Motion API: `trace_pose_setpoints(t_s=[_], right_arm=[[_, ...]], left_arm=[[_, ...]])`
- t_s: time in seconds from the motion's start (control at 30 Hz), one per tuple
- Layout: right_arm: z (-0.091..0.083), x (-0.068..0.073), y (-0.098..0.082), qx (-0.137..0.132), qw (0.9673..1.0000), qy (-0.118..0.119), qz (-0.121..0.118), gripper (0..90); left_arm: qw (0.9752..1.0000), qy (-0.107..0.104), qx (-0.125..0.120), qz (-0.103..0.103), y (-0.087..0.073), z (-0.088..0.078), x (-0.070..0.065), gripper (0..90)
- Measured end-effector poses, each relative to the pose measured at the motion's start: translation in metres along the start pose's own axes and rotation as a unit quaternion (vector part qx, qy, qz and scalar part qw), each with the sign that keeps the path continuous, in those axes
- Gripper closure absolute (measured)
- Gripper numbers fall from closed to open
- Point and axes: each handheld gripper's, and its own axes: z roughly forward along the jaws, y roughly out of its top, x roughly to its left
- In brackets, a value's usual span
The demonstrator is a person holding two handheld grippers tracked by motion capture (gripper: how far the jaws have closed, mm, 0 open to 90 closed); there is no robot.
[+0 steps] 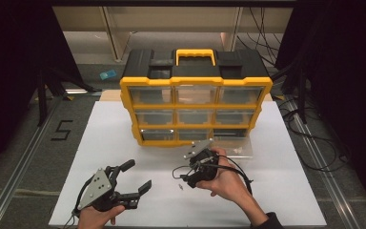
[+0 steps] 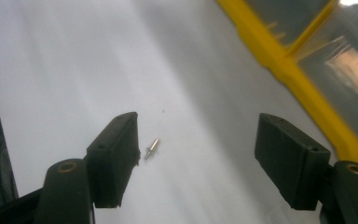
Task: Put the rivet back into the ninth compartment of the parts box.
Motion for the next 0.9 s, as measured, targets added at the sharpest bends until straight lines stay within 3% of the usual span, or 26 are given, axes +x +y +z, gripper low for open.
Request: trace_pose_setpoints(t_s=[0.07,0.1,0.33,0.5,0.9], right_arm=[[0.004,0.0,-0.001,0.002,1.0,0.001,-0.009,32.5],[0.009,0.002,-0.001,0.012,0.9999,0.003,0.0,32.8],[0.033,0.008,-0.005,0.061,0.9978,0.023,-0.005,35.5],[0.045,0.011,-0.007,0.08,0.996,0.04,-0.007,39.8],[0.065,0.016,-0.008,0.114,0.9919,0.055,-0.01,59.3]], left_arm=[[1.0,0.0,0.0,0.0,0.0,0.0,0.0,16.6],[1.0,0.0,0.0,0.0,0.0,0.0,0.0,16.5],[1.0,0.001,0.0,0.0,0.0,0.0,0.0,16.5],[1.0,0.001,0.002,0.001,0.0,0.0,0.0,16.5],[1.0,0.001,0.001,-0.002,0.0,0.0,0.0,16.5]])
